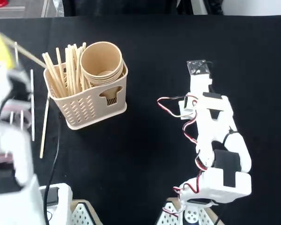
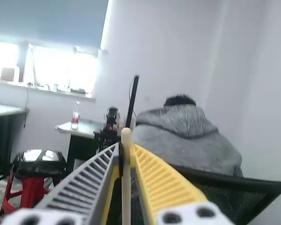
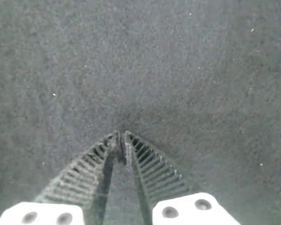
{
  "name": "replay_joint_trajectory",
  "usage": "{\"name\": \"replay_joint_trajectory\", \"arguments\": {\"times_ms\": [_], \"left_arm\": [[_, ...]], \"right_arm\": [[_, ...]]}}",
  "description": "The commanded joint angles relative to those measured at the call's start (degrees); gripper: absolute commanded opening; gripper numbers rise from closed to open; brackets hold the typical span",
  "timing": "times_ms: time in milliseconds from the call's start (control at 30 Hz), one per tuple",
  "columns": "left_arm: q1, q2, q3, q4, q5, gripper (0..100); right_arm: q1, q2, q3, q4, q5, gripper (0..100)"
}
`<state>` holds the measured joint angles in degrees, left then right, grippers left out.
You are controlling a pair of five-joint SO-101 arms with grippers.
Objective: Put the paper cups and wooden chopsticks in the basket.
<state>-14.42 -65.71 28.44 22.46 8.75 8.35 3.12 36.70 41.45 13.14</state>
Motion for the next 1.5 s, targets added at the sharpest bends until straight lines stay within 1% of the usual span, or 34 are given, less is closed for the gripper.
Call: {"name": "replay_joint_trajectory", "arguments": {"times_ms": [0,133,333,367,467,533,600,633,700,733,800,867,1000,1100,1200,1267,1333,1467], "left_arm": [[4.26,-0.62,4.53,-3.25,-0.35,3],[6.37,-0.97,11.30,-7.12,-0.35,3],[6.55,-0.97,19.12,-7.21,-0.44,3],[6.46,-0.97,20.26,-7.21,-1.23,3],[6.81,-0.97,23.08,-7.21,-7.12,3],[6.90,-0.97,23.87,-5.89,-9.23,6],[6.73,-0.97,22.11,-0.97,-6.77,15],[6.55,-0.79,20.18,2.90,-3.87,18],[5.85,-0.26,14.20,11.16,-0.09,21],[4.70,0.18,11.30,14.59,-0.18,21],[2.51,2.20,4.18,20.84,-1.85,21],[-1.19,6.15,-2.95,27.52,-4.84,21],[-9.36,20.48,-15.16,40.79,-9.67,21],[-14.73,32.53,-21.85,48.44,-13.63,21],[-17.71,43.08,-26.59,52.57,-17.58,21],[-18.59,48.97,-28.35,53.45,-19.69,21],[-19.03,54.15,-29.76,53.01,-20.84,21],[-19.56,63.65,-32.66,49.58,-21.01,21]], "right_arm": [[0.44,-0.66,-0.22,-0.26,0.53,1.3],[0.44,-0.66,-0.22,-0.26,0.53,1.3],[0.44,-0.66,-0.22,-0.26,0.53,1.3],[0.44,-0.66,-0.22,-0.26,0.53,1.3],[0.44,-0.66,-0.22,-0.26,0.53,1.3],[0.44,-0.66,-0.22,-0.35,0.53,1.3],[0.44,-0.66,-0.22,-0.35,0.53,1.3],[0.44,-0.66,-0.22,-0.35,0.53,1.3],[0.44,-0.66,-0.22,-0.35,0.53,1.3],[0.44,-0.66,-0.22,-0.35,0.53,1.3],[0.44,-0.66,-0.22,-0.35,0.53,1.3],[0.44,-0.66,-0.22,-0.35,0.53,1.3],[0.44,-0.66,-0.22,-0.35,0.53,1.3],[0.44,-0.66,-0.22,-0.35,0.53,1.3],[0.44,-0.66,-0.22,-0.35,0.53,1.3],[0.44,-0.66,-0.22,-0.35,0.53,1.3],[0.44,-0.66,-0.22,-0.35,0.53,1.3],[0.44,-0.66,-0.22,-0.35,0.53,1.3]]}}
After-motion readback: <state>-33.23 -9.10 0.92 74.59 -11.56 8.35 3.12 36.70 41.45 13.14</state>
